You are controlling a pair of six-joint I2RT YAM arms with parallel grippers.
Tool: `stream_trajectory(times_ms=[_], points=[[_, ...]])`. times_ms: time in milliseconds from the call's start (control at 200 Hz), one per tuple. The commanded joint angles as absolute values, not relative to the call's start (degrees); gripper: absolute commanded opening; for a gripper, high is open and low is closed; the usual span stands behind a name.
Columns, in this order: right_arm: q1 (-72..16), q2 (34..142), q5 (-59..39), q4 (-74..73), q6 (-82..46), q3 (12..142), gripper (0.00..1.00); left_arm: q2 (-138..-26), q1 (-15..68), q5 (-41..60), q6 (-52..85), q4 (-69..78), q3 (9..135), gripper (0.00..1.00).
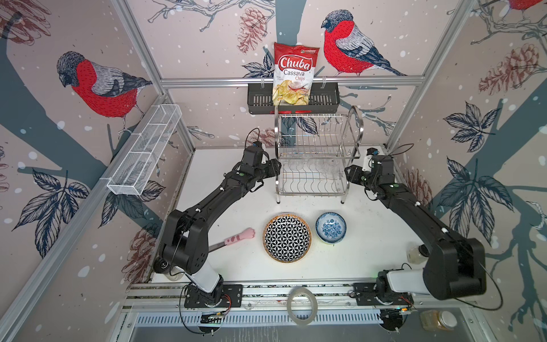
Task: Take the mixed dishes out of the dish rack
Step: 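Move the right gripper toward the clear glasses on the rack's upper tier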
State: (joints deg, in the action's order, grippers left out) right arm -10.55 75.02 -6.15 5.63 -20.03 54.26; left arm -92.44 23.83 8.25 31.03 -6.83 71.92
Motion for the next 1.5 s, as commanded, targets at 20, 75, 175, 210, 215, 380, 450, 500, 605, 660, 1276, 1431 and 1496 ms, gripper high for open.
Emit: stream_trajectory(times_ms=[20, 75, 175, 210, 215, 380, 450, 500, 605, 660, 1276, 1431, 1496], points=[[-13.1, 69.3, -1.0, 0.4, -20.3, 49.8, 0.68, -90.3, 23.7, 5.8, 30.3, -6.0, 70.2, 0.75], [-15.5, 66.9, 0.7, -1.2, -19.2, 47.6, 0.7, -89.5, 23.7, 5.1, 30.4, -5.9, 69.4, 0.79], [-21.5, 64.0, 6.3, -4.2, -16.9, 44.8, 0.84, -88.4, 23.6, 3.4, 30.7, -6.0, 68.0, 0.91], [-23.7, 63.5, 8.0, -5.4, -16.2, 44.1, 0.89, -88.0, 23.6, 2.9, 30.8, -6.1, 67.6, 0.94], [-24.1, 63.5, 8.3, -5.6, -16.1, 44.0, 0.89, -88.0, 23.6, 2.9, 30.8, -6.1, 67.5, 0.94], [-30.5, 66.4, 11.7, -9.7, -15.8, 43.5, 0.99, -87.8, 23.2, 2.2, 30.8, -6.7, 67.0, 0.97], [-32.0, 69.5, 12.0, -10.5, -16.2, 44.4, 0.99, -87.9, 23.1, 1.9, 30.8, -7.0, 66.8, 0.97], [-33.0, 71.5, 12.1, -11.4, -16.2, 45.0, 0.99, -87.9, 23.0, 1.7, 30.6, -6.9, 66.6, 0.97], [-34.7, 77.2, 13.4, -13.3, -15.9, 46.8, 0.99, -88.1, 23.0, 1.5, 30.2, -6.4, 66.1, 0.96], [-35.0, 79.6, 14.3, -14.2, -16.2, 47.9, 0.99, -88.2, 23.0, 1.5, 30.1, -5.9, 65.9, 0.96], [-28.4, 96.9, 24.2, -16.9, -22.2, 57.1, 0.99, -94.2, 23.0, 8.6, 31.7, 0.2, 64.6, 0.84], [-27.1, 99.9, 24.7, -16.9, -22.3, 59.3, 0.99, -95.4, 23.0, 9.0, 31.1, -0.6, 65.5, 0.74], [-26.8, 101.0, 24.9, -16.8, -22.3, 60.1, 0.99, -95.7, 23.0, 8.8, 30.8, -0.8, 65.6, 0.71]])
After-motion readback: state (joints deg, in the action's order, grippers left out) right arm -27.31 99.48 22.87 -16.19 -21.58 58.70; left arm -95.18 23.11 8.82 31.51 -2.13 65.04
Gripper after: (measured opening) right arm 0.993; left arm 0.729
